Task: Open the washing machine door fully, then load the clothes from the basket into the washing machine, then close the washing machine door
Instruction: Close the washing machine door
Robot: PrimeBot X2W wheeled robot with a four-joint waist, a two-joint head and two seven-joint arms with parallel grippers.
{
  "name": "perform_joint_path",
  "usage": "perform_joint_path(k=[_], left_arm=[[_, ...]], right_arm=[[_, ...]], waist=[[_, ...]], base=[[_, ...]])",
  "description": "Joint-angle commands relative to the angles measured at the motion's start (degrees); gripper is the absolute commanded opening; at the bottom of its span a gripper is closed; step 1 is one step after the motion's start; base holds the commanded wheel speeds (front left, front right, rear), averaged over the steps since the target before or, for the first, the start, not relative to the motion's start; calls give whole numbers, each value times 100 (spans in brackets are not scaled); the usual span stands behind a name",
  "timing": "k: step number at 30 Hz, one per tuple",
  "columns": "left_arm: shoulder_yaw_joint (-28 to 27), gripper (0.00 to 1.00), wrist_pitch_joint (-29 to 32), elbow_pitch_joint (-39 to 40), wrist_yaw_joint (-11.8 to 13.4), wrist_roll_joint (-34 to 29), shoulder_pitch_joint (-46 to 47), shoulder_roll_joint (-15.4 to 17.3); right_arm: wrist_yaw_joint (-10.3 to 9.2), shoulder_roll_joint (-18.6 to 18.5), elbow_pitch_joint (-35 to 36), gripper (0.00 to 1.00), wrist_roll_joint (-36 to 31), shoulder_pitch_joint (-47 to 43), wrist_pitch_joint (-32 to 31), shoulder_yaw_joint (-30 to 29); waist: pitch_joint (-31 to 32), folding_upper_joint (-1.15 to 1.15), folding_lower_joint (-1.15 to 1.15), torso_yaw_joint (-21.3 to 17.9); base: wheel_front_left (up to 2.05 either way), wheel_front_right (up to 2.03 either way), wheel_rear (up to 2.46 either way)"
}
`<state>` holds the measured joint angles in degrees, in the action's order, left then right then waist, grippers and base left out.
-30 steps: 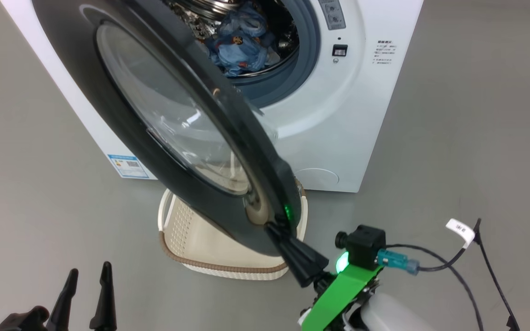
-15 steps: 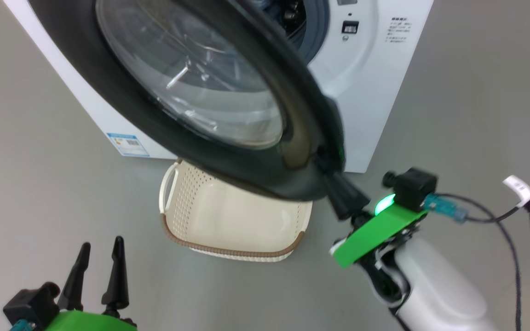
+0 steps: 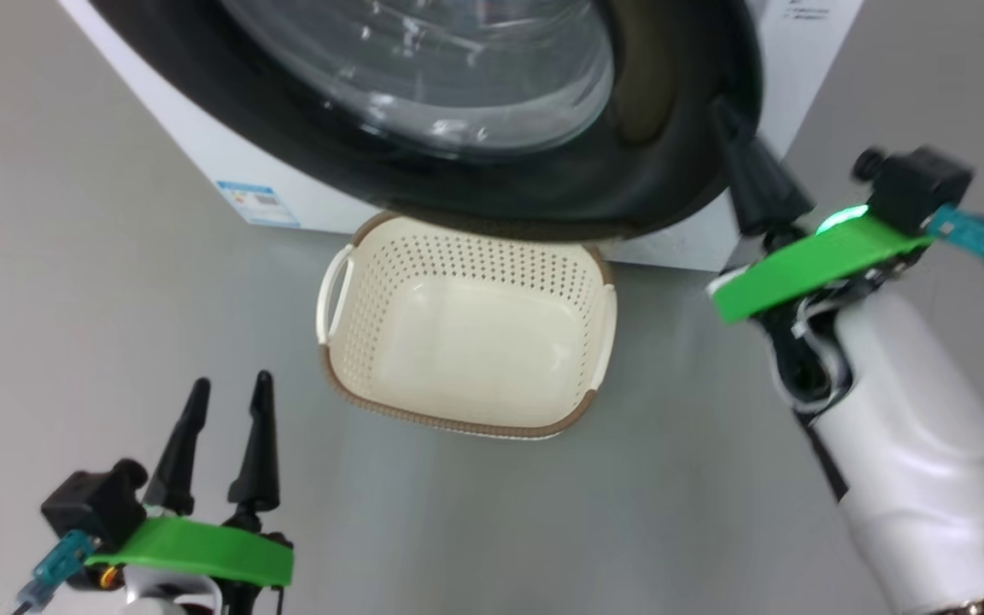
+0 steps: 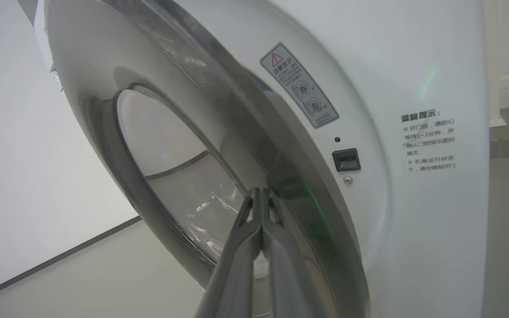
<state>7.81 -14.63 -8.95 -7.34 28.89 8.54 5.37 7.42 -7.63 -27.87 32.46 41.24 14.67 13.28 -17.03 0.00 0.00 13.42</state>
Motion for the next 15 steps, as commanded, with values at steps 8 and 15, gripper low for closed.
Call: perform_joint_path(k=[8,15], left_arm=[[85,100,-37,198,-14,65,421,51],[186,100,-37,222,-14,89,595,56]], right_arm=[[7,58,-96,0,-189,767,33,-603],[7,55,-183,0,-361,1184,33,-940]], waist=[[-432,0,0,380],[-609,0,0,494]], base=[[0,0,0],[0,0,0]])
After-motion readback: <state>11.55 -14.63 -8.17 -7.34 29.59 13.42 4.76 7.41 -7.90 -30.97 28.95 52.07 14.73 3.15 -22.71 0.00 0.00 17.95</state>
